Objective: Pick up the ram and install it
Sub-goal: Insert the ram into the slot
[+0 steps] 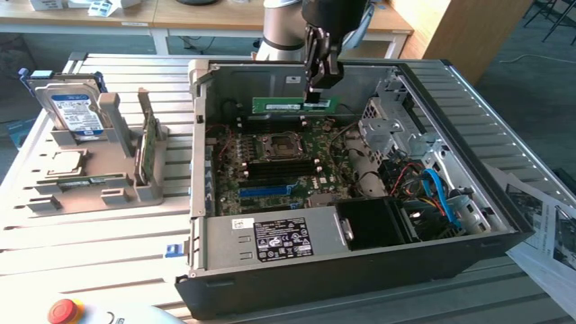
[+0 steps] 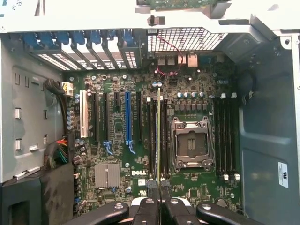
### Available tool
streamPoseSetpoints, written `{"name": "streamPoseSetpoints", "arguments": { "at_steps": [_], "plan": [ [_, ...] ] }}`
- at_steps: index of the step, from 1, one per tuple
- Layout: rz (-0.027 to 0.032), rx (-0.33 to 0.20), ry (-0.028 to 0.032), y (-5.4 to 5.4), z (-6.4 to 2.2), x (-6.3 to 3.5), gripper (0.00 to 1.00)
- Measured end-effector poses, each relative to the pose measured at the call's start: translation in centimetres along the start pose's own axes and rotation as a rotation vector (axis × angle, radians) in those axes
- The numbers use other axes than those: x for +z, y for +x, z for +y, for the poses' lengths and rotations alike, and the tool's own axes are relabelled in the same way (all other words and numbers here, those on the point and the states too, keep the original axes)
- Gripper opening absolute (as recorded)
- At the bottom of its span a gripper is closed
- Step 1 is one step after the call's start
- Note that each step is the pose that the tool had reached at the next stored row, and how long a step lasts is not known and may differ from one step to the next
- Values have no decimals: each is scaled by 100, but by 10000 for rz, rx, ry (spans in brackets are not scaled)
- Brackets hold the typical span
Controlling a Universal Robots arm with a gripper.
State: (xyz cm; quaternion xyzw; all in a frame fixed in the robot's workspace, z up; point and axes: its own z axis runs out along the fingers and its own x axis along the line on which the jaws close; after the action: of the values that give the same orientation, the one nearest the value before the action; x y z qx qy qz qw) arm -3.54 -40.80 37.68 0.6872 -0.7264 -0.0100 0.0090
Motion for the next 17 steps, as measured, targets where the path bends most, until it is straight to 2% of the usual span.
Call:
{"name": "streamPoseSetpoints", "arguments": {
  "at_steps": [17],
  "plan": [
    [-1, 2, 0, 10, -4, 291, 12]
  ]
}}
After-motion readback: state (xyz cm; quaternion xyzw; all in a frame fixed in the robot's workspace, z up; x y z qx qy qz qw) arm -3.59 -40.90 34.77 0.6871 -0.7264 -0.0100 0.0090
